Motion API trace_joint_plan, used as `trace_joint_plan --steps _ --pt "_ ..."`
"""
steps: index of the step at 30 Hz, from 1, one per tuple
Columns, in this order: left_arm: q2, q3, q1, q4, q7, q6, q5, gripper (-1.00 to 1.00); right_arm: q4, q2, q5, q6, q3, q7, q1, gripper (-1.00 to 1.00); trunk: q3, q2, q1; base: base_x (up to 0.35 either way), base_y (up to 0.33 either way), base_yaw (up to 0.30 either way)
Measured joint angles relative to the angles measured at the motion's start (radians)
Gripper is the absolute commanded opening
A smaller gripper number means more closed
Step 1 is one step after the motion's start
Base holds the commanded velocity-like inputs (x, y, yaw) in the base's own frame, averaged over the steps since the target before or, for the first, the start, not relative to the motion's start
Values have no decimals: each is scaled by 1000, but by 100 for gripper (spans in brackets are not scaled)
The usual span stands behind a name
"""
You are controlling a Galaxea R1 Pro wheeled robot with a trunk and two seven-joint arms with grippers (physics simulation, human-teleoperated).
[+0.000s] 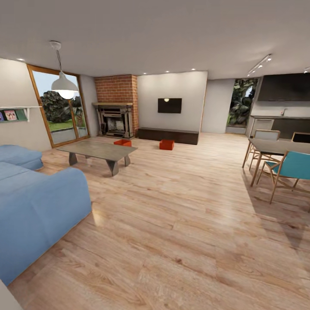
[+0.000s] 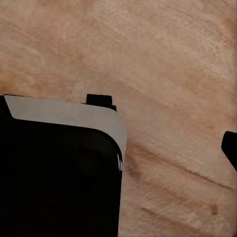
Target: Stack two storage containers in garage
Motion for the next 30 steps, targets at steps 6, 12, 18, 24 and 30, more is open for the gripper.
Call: trace_joint_plan --steps 6,12,18,24,30 --pt "0 0 0 0 0 -1 0 100 0 0 0 0 0 0 0 100 0 0 0 322 0 0" --pt "0 0 0 0 0 0 0 100 0 0 0 0 0 0 0 100 0 0 0 322 0 0" --pt "0 0 0 0 0 0 0 100 0 0 0 0 0 0 0 100 0 0 0 322 0 0" --pt "0 0 0 0 0 0 0 100 0 0 0 -1 0 0 0 100 0 0 0 322 0 0" --pt "0 0 0 0 0 0 0 100 0 0 0 -1 0 0 0 100 0 0 0 322 0 0"
